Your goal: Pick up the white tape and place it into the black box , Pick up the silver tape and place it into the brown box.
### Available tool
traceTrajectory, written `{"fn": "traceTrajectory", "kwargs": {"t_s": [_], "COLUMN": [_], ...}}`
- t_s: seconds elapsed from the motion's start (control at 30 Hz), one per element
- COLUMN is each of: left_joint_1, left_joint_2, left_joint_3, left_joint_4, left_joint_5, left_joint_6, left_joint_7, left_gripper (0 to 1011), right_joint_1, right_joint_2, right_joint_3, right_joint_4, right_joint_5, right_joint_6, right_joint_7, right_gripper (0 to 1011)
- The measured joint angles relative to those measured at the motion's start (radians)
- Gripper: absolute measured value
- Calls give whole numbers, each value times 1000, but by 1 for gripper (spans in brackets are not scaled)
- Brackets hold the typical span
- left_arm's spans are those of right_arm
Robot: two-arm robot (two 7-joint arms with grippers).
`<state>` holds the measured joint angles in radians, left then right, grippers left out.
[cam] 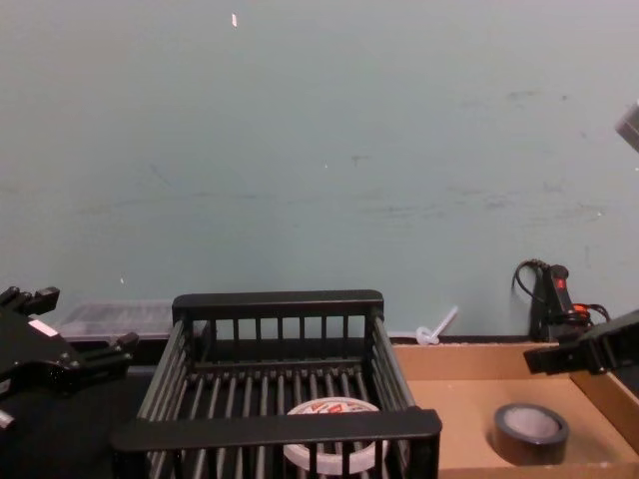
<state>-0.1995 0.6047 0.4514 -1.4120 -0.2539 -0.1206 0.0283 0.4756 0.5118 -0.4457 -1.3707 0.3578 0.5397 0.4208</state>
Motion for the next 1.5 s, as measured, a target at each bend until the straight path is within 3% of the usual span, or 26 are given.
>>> {"fn": "traceTrajectory", "kwargs": {"t_s": [0.13,0.57,0.93,1.13,1.27,1.3,1.33,1.47,1.5], "left_joint_1": [0,0,0,0,0,0,0,0,0], "left_joint_2": [0,0,0,0,0,0,0,0,0], "left_joint_3": [0,0,0,0,0,0,0,0,0], "left_joint_4": [0,0,0,0,0,0,0,0,0], "left_joint_5": [0,0,0,0,0,0,0,0,0], "left_joint_6": [0,0,0,0,0,0,0,0,0], "left_joint_7": [0,0,0,0,0,0,0,0,0], "left_gripper": [1001,1001,1001,1001,1001,1001,1001,1001,1001], "right_joint_1": [0,0,-3,-35,-85,-104,-104,-167,-167], "right_joint_2": [0,0,0,-15,-30,-33,-33,-34,-34], "right_joint_3": [0,0,4,41,79,85,85,77,77], "right_joint_4": [0,0,-3,-31,-74,-89,-89,-124,-124], "right_joint_5": [0,0,-2,-11,-44,-71,-71,-198,-198], "right_joint_6": [0,0,0,-27,-116,-159,-159,-304,-304], "right_joint_7": [1,1,-3,-58,-135,-167,-167,-295,-295], "right_gripper": [643,995,1002,1002,1002,1002,1002,1002,1002]}}
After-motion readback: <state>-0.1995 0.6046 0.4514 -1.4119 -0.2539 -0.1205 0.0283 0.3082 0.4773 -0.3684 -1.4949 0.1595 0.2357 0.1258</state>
